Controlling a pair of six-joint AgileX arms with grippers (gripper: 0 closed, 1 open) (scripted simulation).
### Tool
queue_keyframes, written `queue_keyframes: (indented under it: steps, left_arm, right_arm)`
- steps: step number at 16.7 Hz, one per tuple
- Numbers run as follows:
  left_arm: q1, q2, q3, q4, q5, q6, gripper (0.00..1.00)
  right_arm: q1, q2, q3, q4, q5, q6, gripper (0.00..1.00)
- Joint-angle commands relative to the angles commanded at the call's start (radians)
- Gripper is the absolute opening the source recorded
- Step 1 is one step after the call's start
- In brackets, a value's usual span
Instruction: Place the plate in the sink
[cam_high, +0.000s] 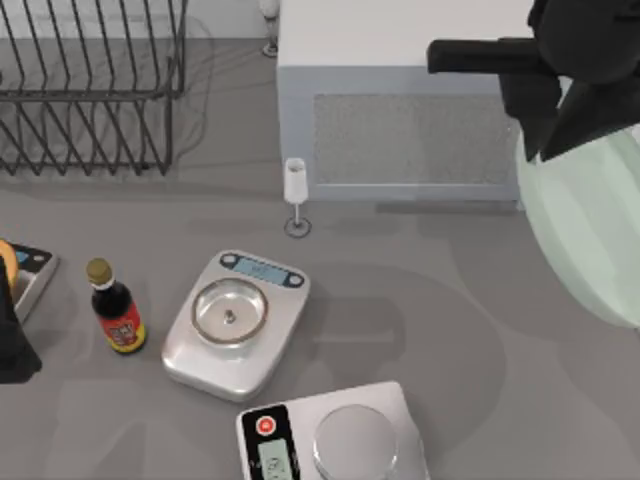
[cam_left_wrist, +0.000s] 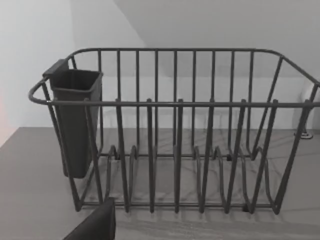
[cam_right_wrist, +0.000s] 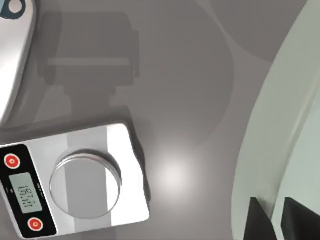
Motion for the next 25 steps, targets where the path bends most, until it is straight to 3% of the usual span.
queue_keyframes:
  steps: [5,10,17,21,25]
  left_arm:
    - [0.000,0.000,0.000,0.000,0.000,0.000,1.00]
    - [0.000,0.000,0.000,0.000,0.000,0.000,1.00]
    - [0.000,0.000,0.000,0.000,0.000,0.000,1.00]
    - [0.000,0.000,0.000,0.000,0.000,0.000,1.00]
    - [0.000,0.000,0.000,0.000,0.000,0.000,1.00]
  right_arm:
    - [-0.030,0.004,0.033,0.006,-0.008,0.004,0.00]
    - [-0.271,0.096,0.293,0.027,-0.041,-0.027,0.00]
    - [-0.583,0.570,0.682,0.009,-0.042,-0.400,0.00]
    - [-0.626,0.768,0.727,-0.018,-0.018,-0.593,0.00]
    - [-0.631,0.806,0.735,-0.025,-0.011,-0.630,0.00]
